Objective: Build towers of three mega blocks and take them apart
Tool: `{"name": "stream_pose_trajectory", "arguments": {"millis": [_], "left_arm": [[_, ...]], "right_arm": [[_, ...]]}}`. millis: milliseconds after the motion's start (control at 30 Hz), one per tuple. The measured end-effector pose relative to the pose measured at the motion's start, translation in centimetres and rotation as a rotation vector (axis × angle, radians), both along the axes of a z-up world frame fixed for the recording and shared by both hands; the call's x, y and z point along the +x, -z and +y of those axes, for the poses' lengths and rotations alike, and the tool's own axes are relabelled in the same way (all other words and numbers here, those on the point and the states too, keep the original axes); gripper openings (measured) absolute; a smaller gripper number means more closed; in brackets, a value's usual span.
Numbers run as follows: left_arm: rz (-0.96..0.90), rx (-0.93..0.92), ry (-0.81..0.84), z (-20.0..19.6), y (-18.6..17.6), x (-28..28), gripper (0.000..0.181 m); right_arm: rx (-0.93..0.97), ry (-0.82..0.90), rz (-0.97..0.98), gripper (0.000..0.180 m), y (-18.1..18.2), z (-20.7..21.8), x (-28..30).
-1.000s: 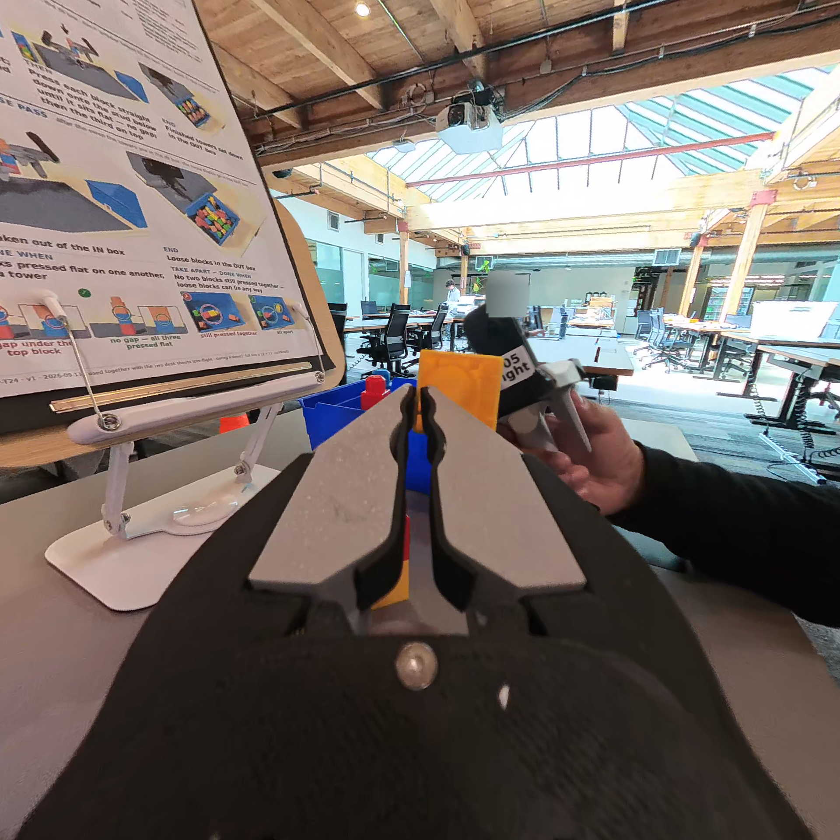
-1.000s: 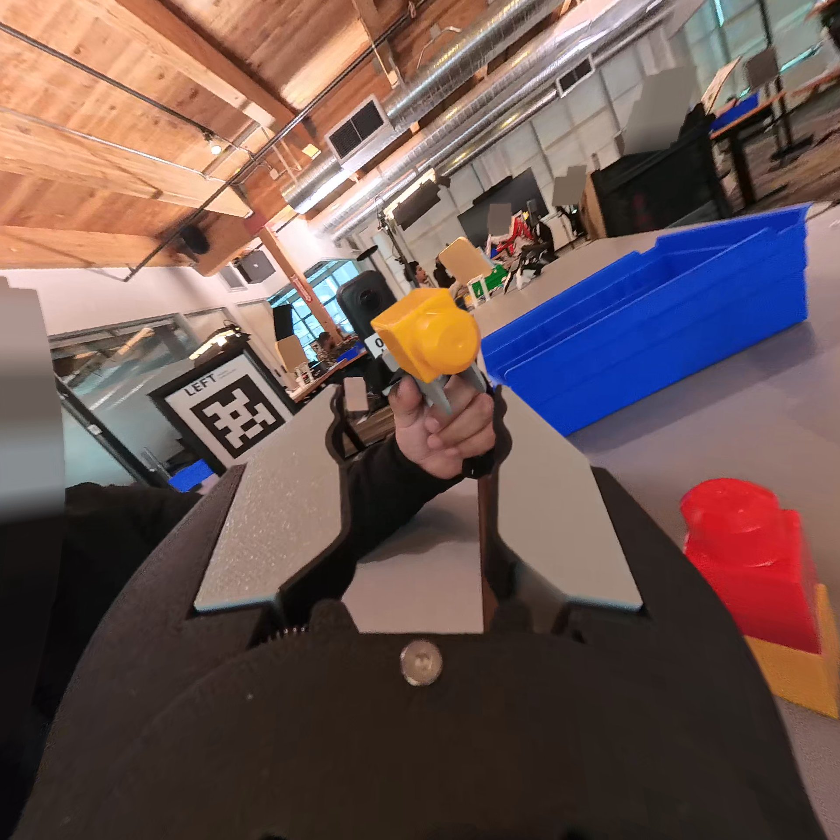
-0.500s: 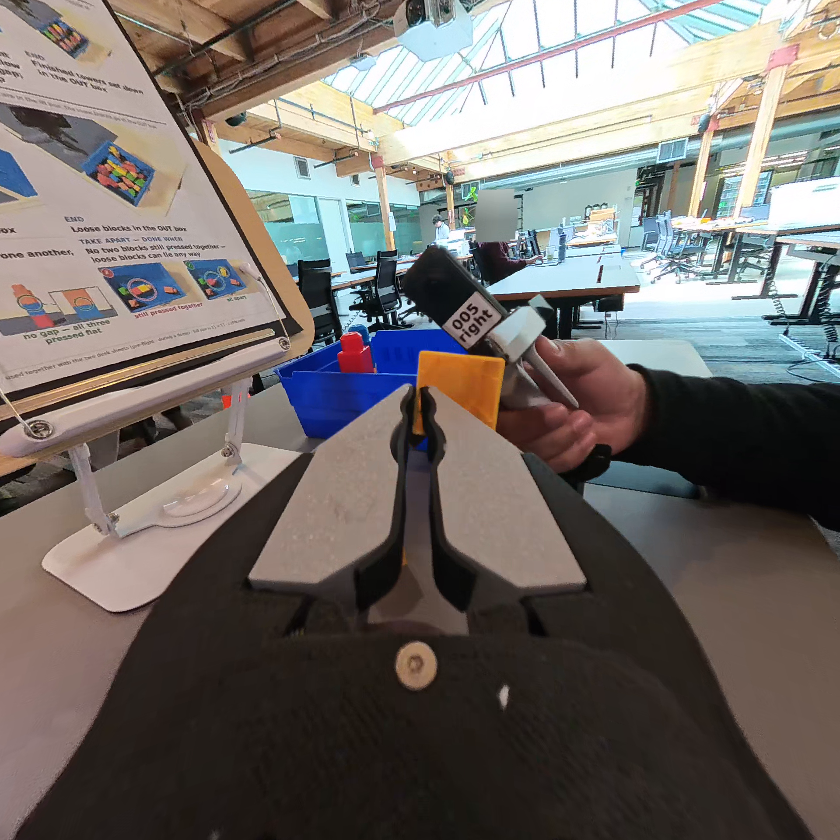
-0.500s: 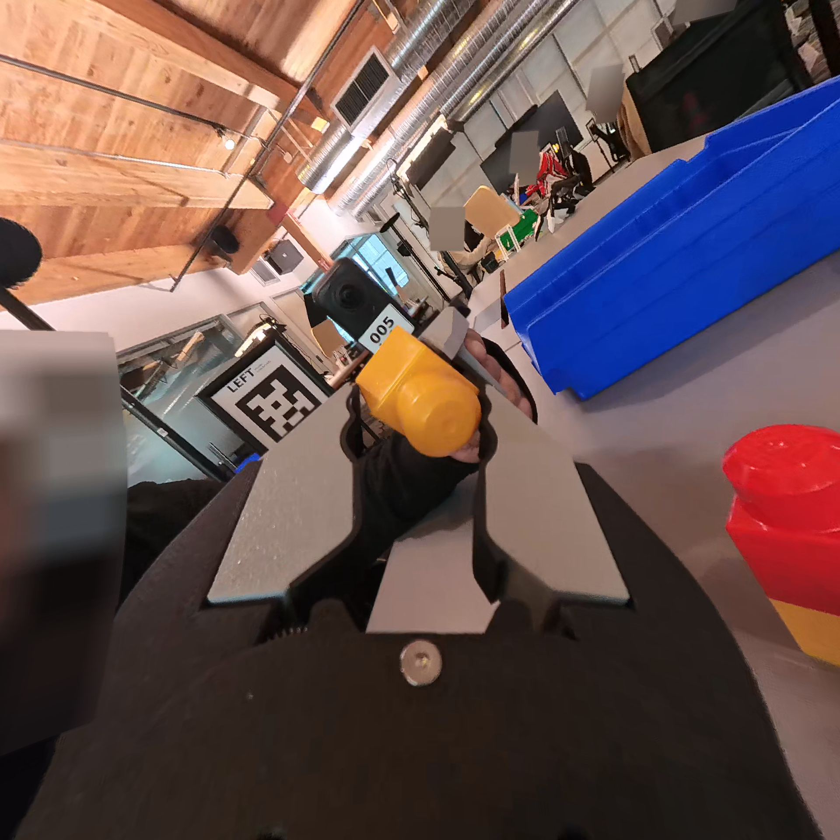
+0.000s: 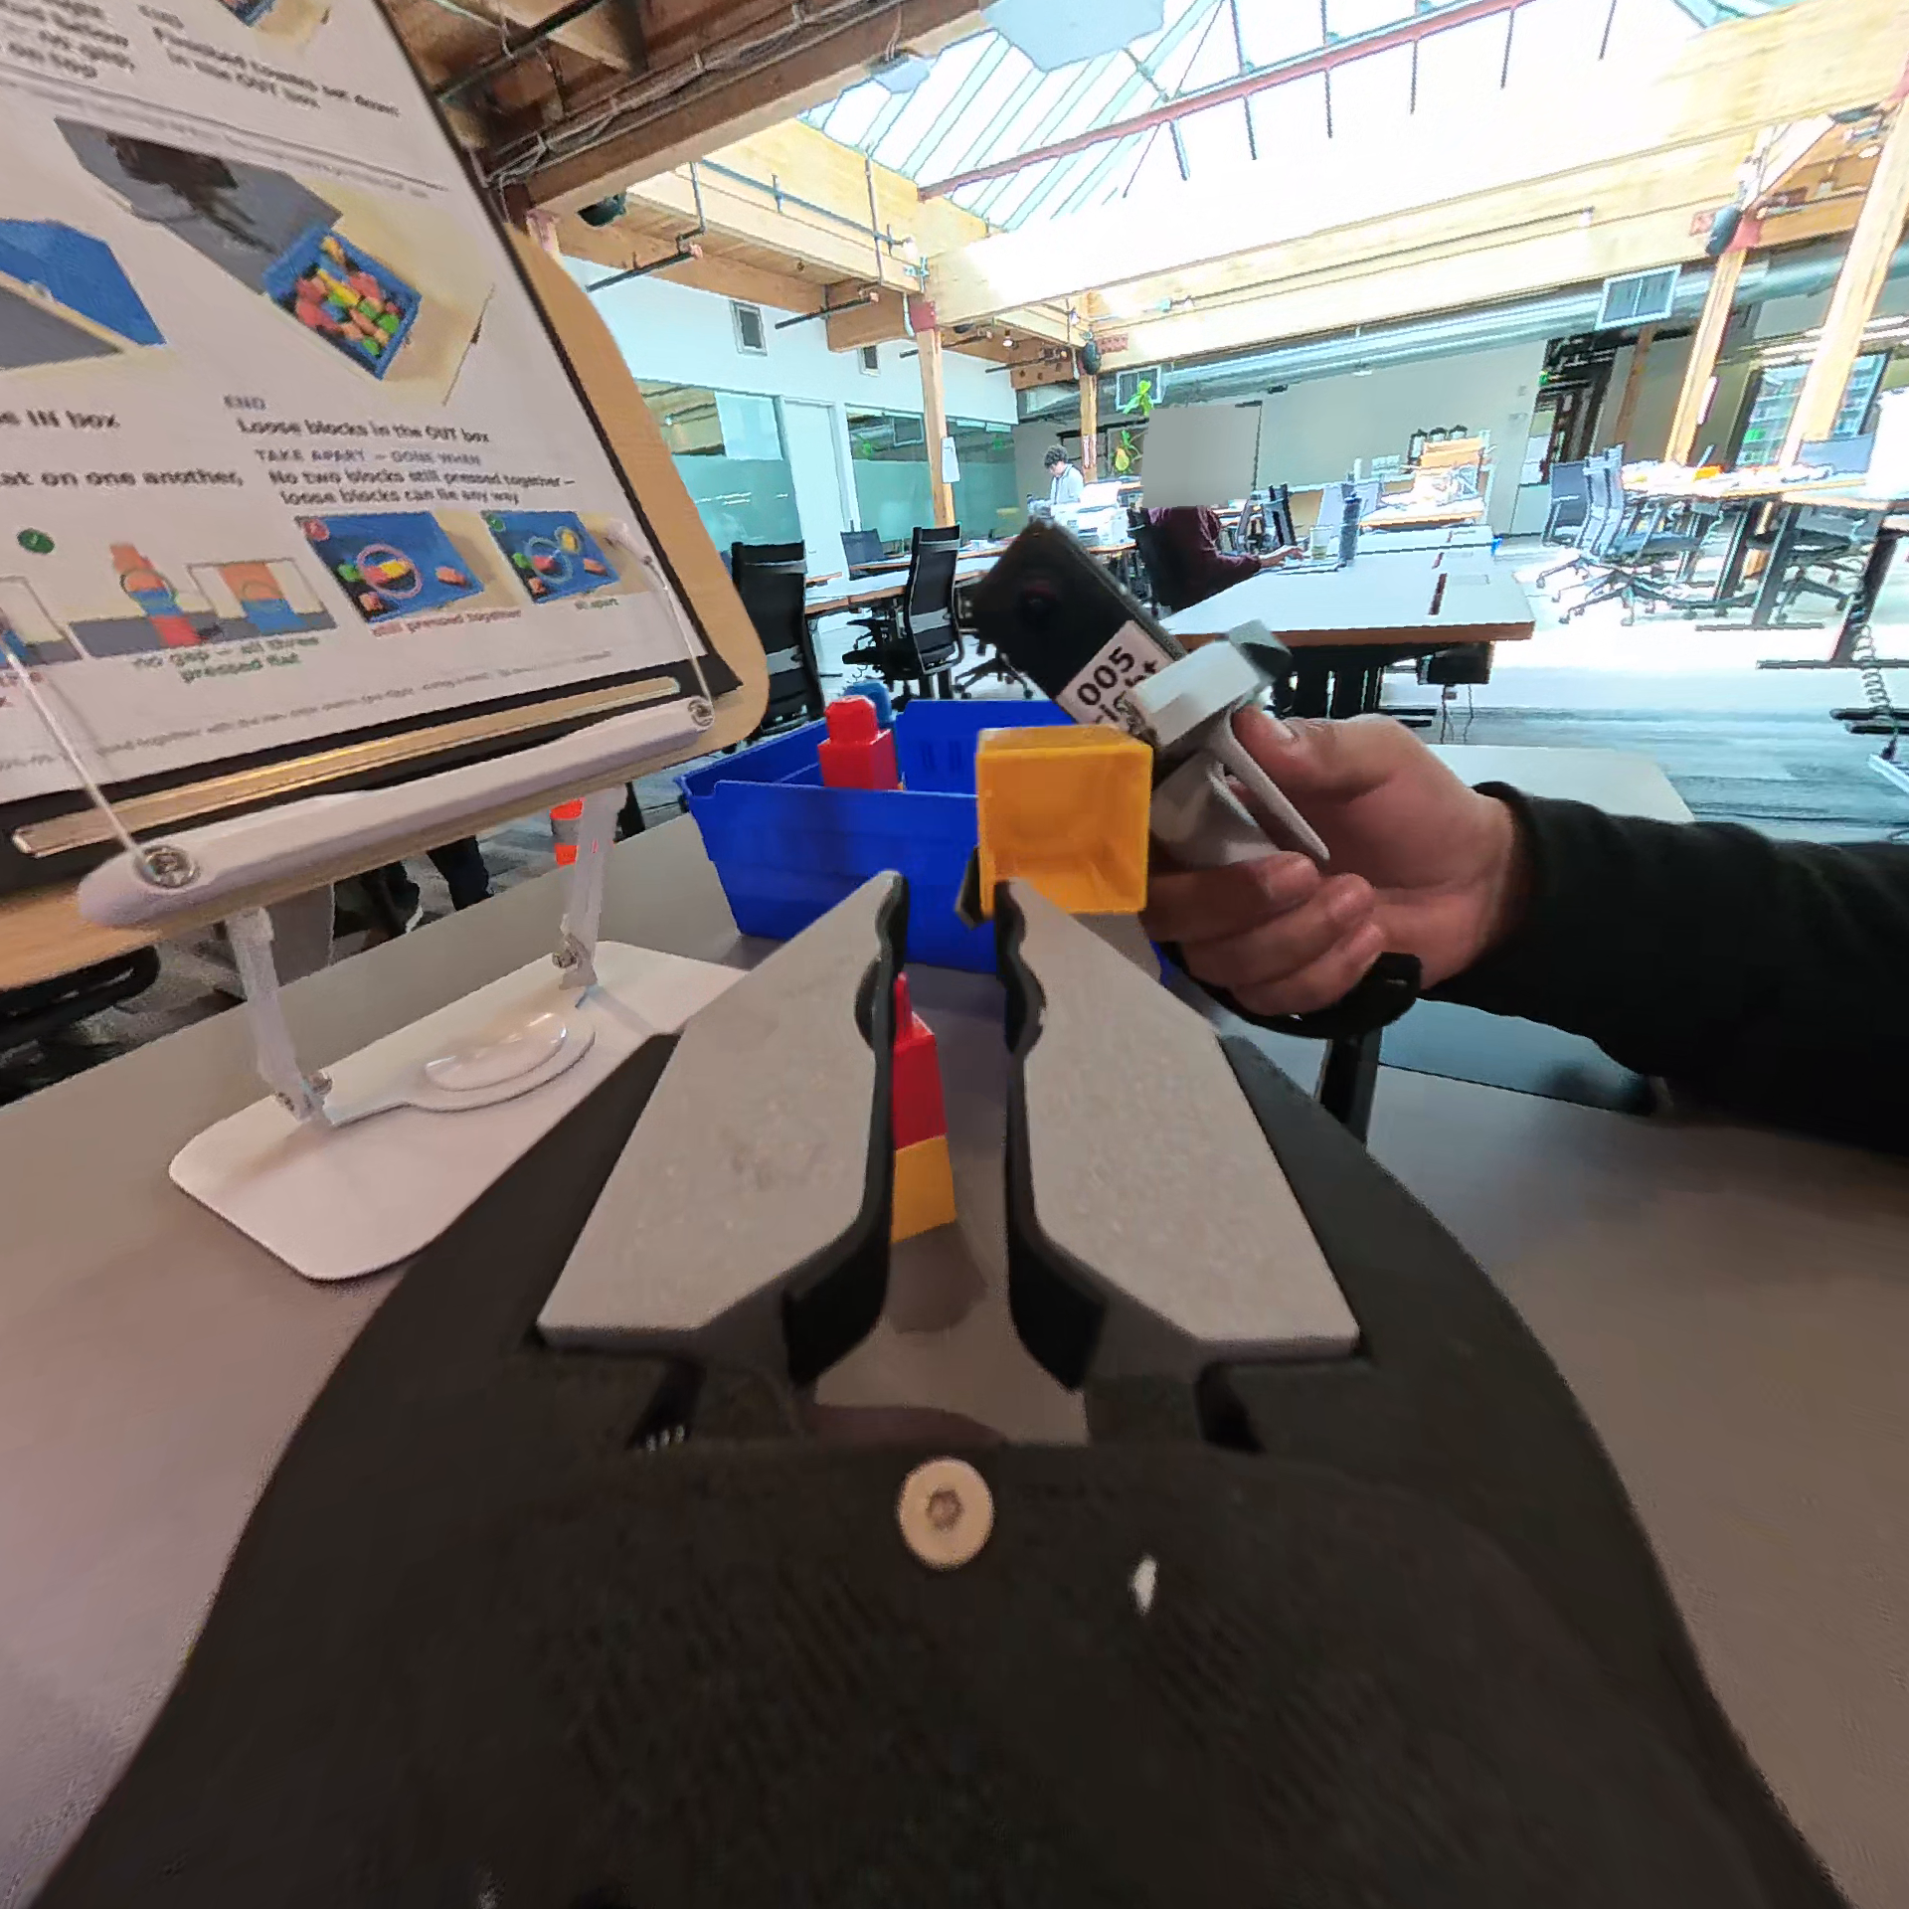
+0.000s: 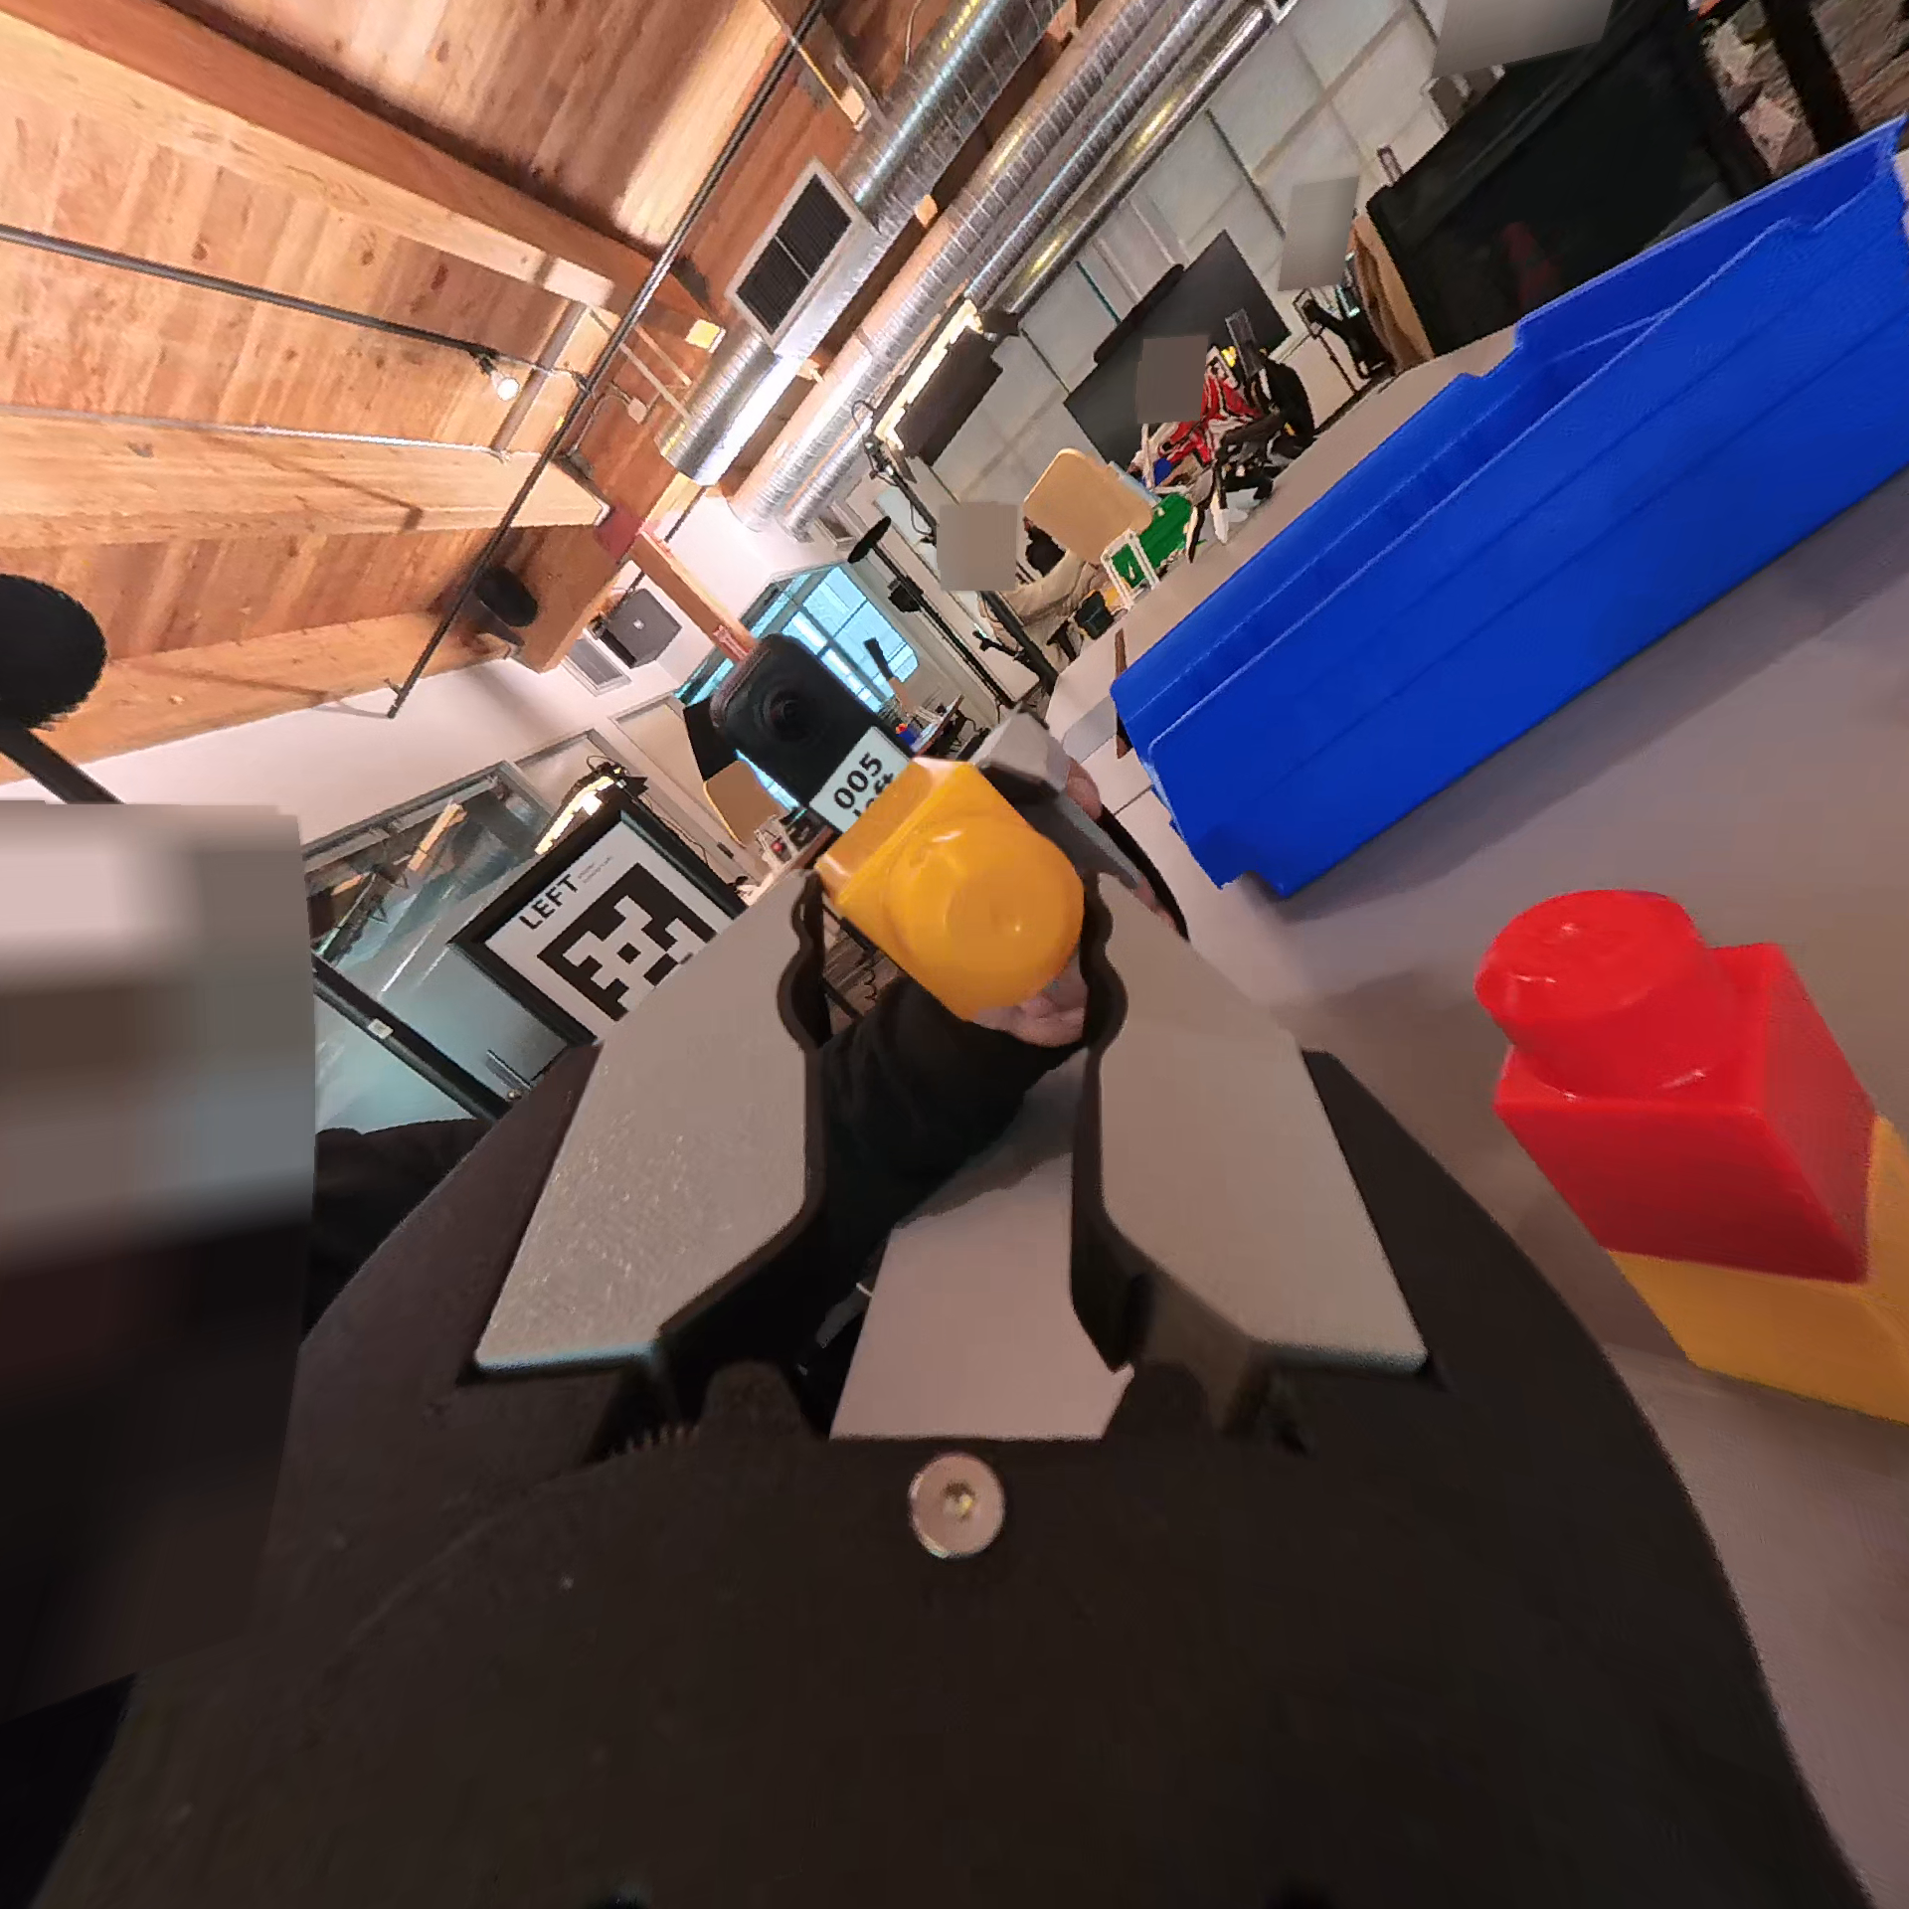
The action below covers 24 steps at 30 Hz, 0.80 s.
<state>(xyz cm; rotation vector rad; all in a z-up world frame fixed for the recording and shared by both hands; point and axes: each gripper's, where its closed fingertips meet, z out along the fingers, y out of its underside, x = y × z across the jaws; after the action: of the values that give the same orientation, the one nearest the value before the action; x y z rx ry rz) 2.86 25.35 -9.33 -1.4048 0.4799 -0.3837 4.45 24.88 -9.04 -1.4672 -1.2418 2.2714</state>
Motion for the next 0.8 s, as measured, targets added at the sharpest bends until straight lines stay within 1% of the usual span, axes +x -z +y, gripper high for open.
{"name": "stream_pose_trajectory", "arguments": {"millis": [167,300,433,667,800], "left_arm": [[-0.010,-0.020,-0.022,0.3,0.3,-0.7,0.021],[0.005,-0.031,-0.044,0.4,0.7,-0.9,0.021],[0.022,-0.072,-0.052,0.7,1.7,-0.8,0.021],[0.011,-0.136,-0.086,1.3,2.9,-1.6,0.021],[0.023,-0.176,-0.100,1.7,3.7,-1.8,0.021]], "right_arm": [[0.046,0.060,-0.012,0.047,0.3,1.0,0.1],[0.102,0.140,0.014,0.048,-0.2,2.0,0.4],[0.187,0.255,0.019,0.047,0.0,3.5,0.4],[0.402,0.497,0.031,0.047,-0.6,6.1,1.3],[0.387,0.543,0.064,0.047,-1.3,6.9,2.0]]}}
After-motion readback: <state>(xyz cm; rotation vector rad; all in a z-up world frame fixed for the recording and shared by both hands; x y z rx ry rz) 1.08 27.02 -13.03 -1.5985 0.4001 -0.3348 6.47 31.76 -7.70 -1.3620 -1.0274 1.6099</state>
